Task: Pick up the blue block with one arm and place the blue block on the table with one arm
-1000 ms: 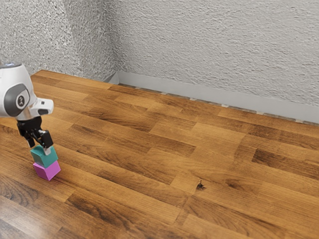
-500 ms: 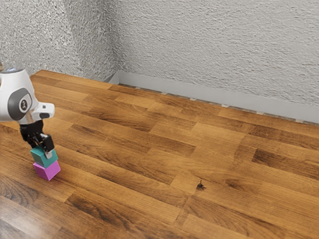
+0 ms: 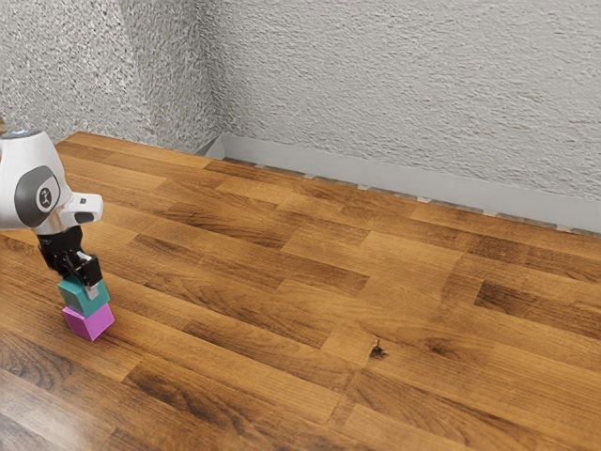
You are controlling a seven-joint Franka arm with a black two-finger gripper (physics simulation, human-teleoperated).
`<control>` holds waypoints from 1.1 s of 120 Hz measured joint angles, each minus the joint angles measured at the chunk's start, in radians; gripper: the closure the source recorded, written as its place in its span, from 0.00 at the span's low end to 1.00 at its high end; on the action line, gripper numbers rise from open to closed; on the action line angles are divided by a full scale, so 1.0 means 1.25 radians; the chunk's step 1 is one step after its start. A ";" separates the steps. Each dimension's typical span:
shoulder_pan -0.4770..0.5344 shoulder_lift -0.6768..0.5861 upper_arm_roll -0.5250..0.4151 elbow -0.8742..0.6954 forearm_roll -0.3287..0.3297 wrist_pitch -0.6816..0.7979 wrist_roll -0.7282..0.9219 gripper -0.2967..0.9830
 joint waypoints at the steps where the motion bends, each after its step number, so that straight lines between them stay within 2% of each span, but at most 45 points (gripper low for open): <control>1: 0.000 0.000 0.000 0.001 0.000 0.000 0.000 0.45; 29: -0.007 0.000 -0.008 0.057 0.000 -0.023 -0.005 0.46; 40: -0.004 0.004 -0.052 0.064 -0.021 -0.032 -0.018 0.46; 57: -0.065 -0.003 -0.091 0.057 -0.058 -0.036 -0.047 0.46; 74: -0.084 -0.030 -0.134 0.012 -0.072 -0.029 -0.084 0.46; 117: -0.089 0.024 -0.151 -0.034 -0.087 0.031 -0.150 0.45; 132: -0.092 0.026 -0.153 -0.044 -0.092 0.048 -0.161 0.40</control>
